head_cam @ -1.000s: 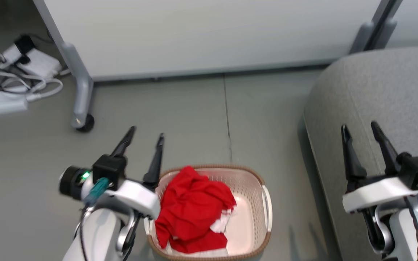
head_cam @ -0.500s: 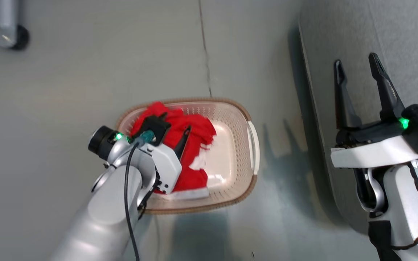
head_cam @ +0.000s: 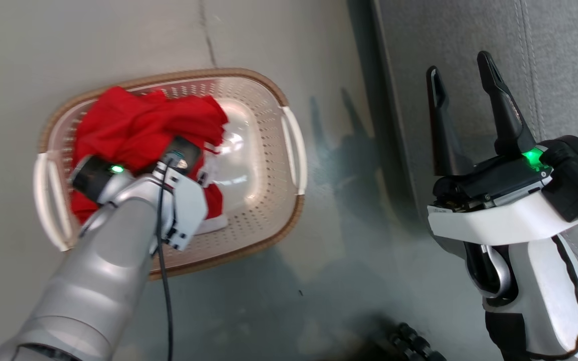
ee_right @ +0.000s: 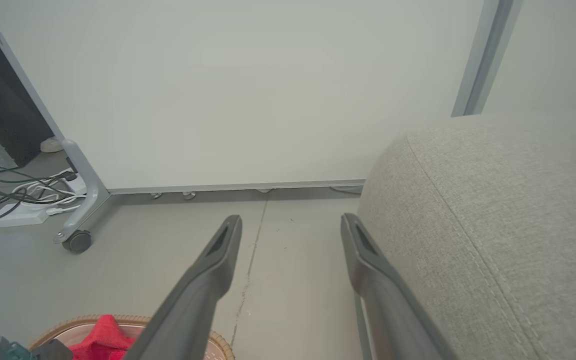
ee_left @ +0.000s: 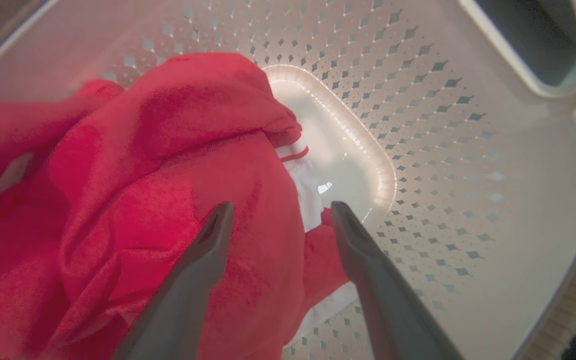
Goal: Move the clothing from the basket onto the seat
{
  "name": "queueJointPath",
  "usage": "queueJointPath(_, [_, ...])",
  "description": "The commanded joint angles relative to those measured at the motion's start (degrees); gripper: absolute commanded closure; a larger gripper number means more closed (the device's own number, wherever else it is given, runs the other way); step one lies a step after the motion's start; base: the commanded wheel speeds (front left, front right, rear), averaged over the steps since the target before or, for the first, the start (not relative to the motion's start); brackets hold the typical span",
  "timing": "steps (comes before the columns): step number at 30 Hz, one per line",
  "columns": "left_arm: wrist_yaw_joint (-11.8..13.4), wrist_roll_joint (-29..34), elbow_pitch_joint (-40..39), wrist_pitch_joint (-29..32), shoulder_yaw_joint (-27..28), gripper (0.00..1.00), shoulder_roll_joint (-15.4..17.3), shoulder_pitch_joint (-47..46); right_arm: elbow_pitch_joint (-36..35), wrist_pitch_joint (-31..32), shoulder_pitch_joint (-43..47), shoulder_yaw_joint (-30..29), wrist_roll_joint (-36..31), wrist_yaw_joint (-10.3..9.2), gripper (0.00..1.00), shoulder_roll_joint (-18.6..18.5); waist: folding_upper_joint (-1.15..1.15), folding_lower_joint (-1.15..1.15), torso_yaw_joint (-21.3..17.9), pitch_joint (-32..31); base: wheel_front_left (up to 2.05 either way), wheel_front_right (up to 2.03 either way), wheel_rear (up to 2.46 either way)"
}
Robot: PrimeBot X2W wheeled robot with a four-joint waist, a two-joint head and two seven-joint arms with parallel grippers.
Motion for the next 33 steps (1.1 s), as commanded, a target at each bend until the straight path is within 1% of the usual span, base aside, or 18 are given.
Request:
queueJointPath(1, [1.1,0.7,1.3,0.4,-0.3,0.00,1.6,-1.9,-1.3,-0.4,0.1,0.6,1.8,0.11,0.00,0.1,0.00,0.00,-4.1,3.9,0.00,0.00,0.00])
queueJointPath(5, [3.2,1.5,3.2,1.7,-1.0,0.00,4.2,-3.5,-3.2,-0.4,0.3,1.9,4.1,0.11,0.00,0.1,0.00,0.00,-6.2,5.7,0.00,0.00,0.00])
queueJointPath(9, [4.4,1.2,4.3,4.7,-1.0,0.00,6.3,-4.2,-4.3,-0.4,0.4,2.7,5.6,0.11,0.00,0.1,0.00,0.00,-7.6,7.2,0.00,0.00,0.00])
queueJointPath(10, [4.6,1.5,4.4,5.5,-1.2,0.36,6.7,-4.4,-4.5,-0.4,0.3,2.8,5.9,0.11,0.00,0.1,0.00,0.00,-7.9,7.4,0.00,0.00,0.00])
queueJointPath(11, [4.9,1.6,4.5,6.0,-1.4,0.87,6.9,-4.6,-4.6,-0.4,0.4,2.8,6.2,0.11,0.00,0.1,0.00,0.00,-8.1,7.6,0.00,0.00,0.00])
queueJointPath(12, [5.2,1.6,4.6,6.9,-1.5,1.00,7.0,-4.6,-4.7,-0.4,0.4,2.7,6.4,0.11,0.00,0.1,0.00,0.00,-8.2,7.7,0.00,0.00,0.00])
queueJointPath(16, [6.1,1.4,4.8,6.8,-1.8,1.00,7.1,-4.8,-4.3,-0.4,0.3,2.4,6.8,0.11,0.00,0.1,0.00,0.00,-8.0,7.3,0.00,0.00,0.00])
queueJointPath(19, [6.9,0.3,4.2,3.9,-1.0,1.00,5.8,-4.8,-4.0,-0.4,0.3,1.8,6.1,0.11,0.00,0.1,0.00,0.00,-6.8,5.8,0.00,0.00,0.00])
queueJointPath(21, [6.9,-0.9,3.6,1.2,-0.2,1.00,4.8,-4.1,-3.5,-0.4,0.5,1.6,5.3,0.11,0.00,0.1,0.00,0.00,-5.8,4.1,0.00,0.00,0.00])
queueJointPath(25, [6.0,-3.2,2.8,-4.0,1.0,1.00,2.7,-2.0,-2.4,-0.4,1.3,1.0,3.4,0.11,0.00,0.0,0.00,0.00,-3.1,0.0,0.00,0.00,0.00])
queueJointPath(26, [6.0,-3.2,2.8,-4.0,1.0,1.00,2.7,-2.0,-2.4,-0.4,1.3,1.0,3.4,0.11,0.00,0.0,0.00,0.00,-3.1,0.0,0.00,0.00,0.00])
queueJointPath(27, [5.6,-3.9,2.5,-5.3,1.5,1.00,2.1,-1.4,-2.0,-0.4,1.6,0.8,2.8,0.11,0.00,0.0,0.00,0.00,-2.4,-1.2,0.00,0.00,0.00])
queueJointPath(33, [2.7,-7.6,0.8,-11.4,2.5,1.00,-0.4,3.2,0.9,-0.4,3.7,-0.6,-0.7,0.10,0.00,0.0,0.00,0.00,2.1,-8.5,0.00,0.00,0.00])
